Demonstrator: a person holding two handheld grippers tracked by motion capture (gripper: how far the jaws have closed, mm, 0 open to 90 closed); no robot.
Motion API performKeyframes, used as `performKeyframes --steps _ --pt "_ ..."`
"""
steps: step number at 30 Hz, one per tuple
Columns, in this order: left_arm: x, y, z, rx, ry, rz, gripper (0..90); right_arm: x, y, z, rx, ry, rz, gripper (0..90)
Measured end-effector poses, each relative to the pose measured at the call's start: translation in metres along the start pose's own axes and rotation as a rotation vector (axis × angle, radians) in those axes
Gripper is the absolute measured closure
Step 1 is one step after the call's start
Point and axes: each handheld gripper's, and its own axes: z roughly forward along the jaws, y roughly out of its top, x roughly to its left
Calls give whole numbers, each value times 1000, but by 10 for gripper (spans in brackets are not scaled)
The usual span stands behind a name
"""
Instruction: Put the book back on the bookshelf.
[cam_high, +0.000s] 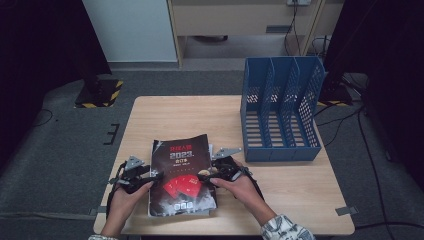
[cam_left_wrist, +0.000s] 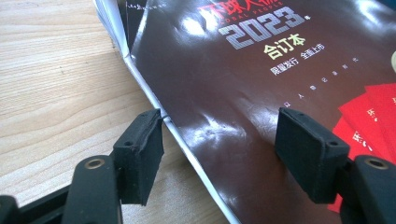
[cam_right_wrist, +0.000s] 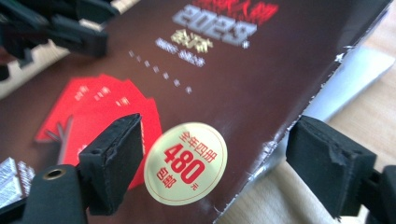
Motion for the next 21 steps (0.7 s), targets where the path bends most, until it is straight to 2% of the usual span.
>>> performKeyframes --steps 1,3,6,8,11,16,17,18,20,21 --pt "0 0 0 0 0 0 321 0 0 0 0 0 0 196" --pt "1 0 0 1 -3 -3 320 1 6 -1 -30 29 4 207" --pt "1 -1 0 -5 -6 -11 321 4 15 3 -43 64 -8 217" --pt "1 -1 0 -5 -8 -12 320 5 21 10 -44 87 -5 296" --pt "2 -2 0 -6 -10 -15 320 7 23 15 -48 105 2 345" --pt "2 -2 0 -5 -10 -13 320 7 21 25 -20 130 8 380" --pt "2 -2 0 -7 -10 -14 320 8 20 27 -15 136 -1 376" --pt "2 -2 0 -7 -10 -13 319 11 20 32 -1 140 -2 333" --pt "2 -1 0 -6 -10 -15 319 13 20 33 4 142 -3 332" --pt "2 -1 0 -2 -10 -13 317 15 19 35 3 140 -10 372"
